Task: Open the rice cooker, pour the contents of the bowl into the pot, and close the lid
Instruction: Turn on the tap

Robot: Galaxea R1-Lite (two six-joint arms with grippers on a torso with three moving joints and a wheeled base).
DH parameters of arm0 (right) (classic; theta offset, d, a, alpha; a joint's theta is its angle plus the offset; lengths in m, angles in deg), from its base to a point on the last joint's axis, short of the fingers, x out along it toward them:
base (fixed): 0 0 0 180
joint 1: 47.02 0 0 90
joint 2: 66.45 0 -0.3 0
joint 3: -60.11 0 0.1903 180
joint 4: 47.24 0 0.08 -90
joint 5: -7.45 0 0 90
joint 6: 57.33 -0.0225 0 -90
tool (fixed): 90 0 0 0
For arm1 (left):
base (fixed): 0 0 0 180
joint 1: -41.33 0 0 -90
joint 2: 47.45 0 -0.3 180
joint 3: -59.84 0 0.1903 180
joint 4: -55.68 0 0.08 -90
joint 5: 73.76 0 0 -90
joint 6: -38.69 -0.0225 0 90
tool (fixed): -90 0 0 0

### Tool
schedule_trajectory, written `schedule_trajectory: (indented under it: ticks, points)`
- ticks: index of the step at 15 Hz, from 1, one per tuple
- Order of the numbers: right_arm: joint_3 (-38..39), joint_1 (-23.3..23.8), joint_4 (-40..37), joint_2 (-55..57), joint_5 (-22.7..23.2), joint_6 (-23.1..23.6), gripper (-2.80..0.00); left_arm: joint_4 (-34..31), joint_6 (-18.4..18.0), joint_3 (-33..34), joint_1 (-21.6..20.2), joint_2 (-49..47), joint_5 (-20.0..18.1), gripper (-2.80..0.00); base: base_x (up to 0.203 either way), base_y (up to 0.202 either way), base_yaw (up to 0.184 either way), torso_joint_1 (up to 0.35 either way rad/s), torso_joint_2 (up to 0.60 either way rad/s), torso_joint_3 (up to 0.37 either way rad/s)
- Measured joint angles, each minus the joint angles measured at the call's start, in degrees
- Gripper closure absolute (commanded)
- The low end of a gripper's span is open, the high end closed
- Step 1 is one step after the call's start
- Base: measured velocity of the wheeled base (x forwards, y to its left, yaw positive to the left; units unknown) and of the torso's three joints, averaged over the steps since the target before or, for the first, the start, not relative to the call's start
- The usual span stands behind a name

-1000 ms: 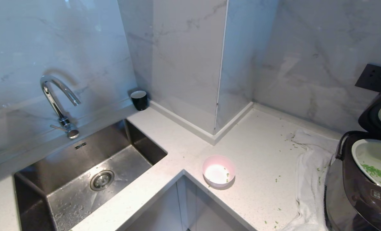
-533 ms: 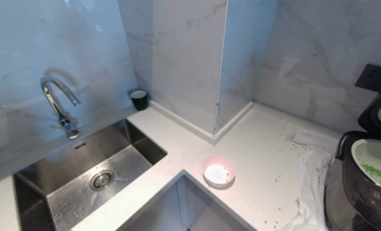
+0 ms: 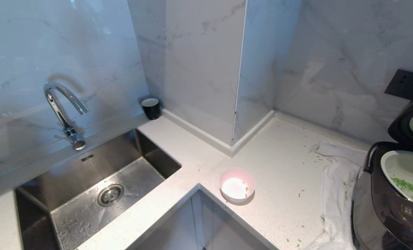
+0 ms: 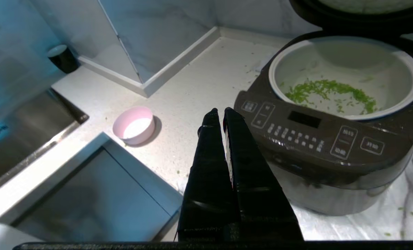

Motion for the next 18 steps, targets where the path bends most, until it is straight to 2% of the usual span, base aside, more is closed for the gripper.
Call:
schedule_trajectory:
  ticks: [5,10,12,14,18]
  points:
    - [0.4,0.2,-3.6,-5.1,2.1,0.7,0.00,0.0,0.1,0.0,0.0,0.0,0.1,0.00,0.000,0.000,0.000,0.000,0.00,0.000]
    - [1.4,0.2,-6.2,-9.5,2.3,2.1,0.00,0.0,0.1,0.0,0.0,0.0,0.1,0.00,0.000,0.000,0.000,0.000,0.00,0.000]
    - [2.3,0.2,-6.2,-10.0,2.3,4.3,0.00,0.0,0.1,0.0,0.0,0.0,0.1,0.00,0.000,0.000,0.000,0.000,0.00,0.000]
    - [4.3,0.2,-6.3,-10.1,2.0,9.2,0.00,0.0,0.1,0.0,0.0,0.0,0.1,0.00,0.000,0.000,0.000,0.000,0.00,0.000]
    - [10.0,0.2,-1.5,-10.1,2.3,11.4,0.00,0.0,0.1,0.0,0.0,0.0,0.1,0.00,0.000,0.000,0.000,0.000,0.00,0.000]
